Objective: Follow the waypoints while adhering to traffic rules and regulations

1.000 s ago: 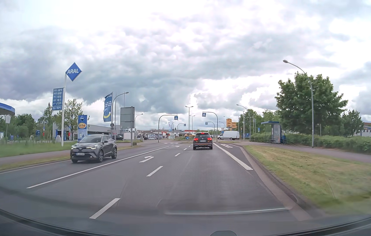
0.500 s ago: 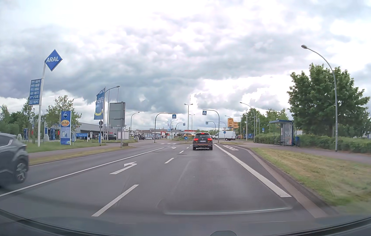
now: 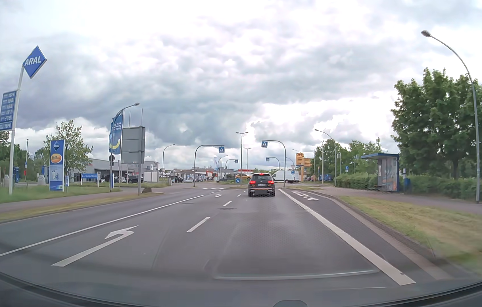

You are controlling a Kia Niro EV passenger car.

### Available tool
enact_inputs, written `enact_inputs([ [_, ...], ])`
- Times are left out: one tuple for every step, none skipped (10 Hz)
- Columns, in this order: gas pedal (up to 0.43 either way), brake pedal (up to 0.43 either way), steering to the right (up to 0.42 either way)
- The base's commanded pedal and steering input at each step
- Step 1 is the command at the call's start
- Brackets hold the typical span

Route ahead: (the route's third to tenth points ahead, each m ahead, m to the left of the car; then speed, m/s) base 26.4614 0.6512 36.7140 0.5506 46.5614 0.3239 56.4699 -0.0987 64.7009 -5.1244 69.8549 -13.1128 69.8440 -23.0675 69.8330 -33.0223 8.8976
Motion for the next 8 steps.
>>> enact_inputs([
  [0.0,0.0,0.002],
  [0.0,0.0,0.002],
  [0.0,0.0,0.002],
  [0.0,0.0,0.0],
  [0.0,0.0,0.0],
  [0.0,0.0,0.0],
  [0.0,0.0,0.0],
  [0.0,0.0,0.0],
])
